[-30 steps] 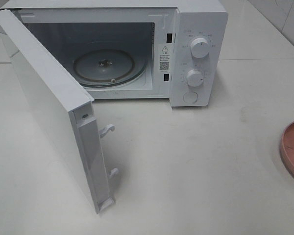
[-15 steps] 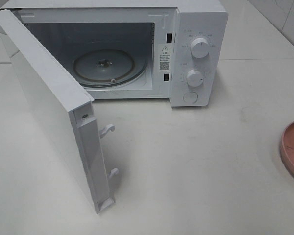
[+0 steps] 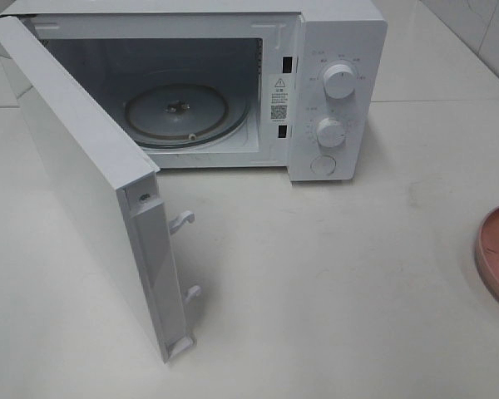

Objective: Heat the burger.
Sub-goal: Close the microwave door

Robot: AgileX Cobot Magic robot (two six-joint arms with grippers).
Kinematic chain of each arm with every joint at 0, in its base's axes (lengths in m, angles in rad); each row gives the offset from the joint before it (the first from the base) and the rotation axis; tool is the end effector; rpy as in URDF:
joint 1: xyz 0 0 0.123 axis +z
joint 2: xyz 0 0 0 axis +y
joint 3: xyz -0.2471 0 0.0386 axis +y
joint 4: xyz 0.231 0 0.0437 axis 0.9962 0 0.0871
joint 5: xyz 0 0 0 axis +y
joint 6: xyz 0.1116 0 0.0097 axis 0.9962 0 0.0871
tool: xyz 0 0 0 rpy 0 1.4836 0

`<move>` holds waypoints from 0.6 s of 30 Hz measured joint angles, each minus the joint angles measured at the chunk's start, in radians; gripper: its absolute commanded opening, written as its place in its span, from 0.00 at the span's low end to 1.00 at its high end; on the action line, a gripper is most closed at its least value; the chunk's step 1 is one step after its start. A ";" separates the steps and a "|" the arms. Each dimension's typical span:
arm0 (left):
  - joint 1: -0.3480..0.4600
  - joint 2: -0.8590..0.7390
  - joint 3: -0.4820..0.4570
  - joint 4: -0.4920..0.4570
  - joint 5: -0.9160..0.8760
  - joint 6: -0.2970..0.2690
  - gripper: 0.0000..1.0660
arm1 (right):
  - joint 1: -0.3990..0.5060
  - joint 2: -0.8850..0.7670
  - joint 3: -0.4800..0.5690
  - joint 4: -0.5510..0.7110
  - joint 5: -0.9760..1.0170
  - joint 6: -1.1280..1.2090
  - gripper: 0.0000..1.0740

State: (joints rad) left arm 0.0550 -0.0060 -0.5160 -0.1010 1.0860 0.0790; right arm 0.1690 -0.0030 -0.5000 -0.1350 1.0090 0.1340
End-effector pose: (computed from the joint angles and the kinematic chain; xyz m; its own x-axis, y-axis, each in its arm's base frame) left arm 0.0308 -0.0083 0.2621 -0.4554 0.0067 -0.8903 0.0390 0.9992 -0.0125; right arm 0.0376 -0.0065 0.2656 -0.4004 -0.0061 -0.9163 -0.0397 0.9992 0.0107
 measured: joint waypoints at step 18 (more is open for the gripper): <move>0.000 0.409 0.000 -0.046 -0.451 -0.001 0.00 | 0.000 0.000 0.000 0.000 0.000 0.000 0.71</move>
State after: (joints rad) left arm 0.0550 0.4030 -0.5160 -0.1470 0.6350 0.0780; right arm 0.1690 -0.0030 -0.5000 -0.1350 1.0090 0.1340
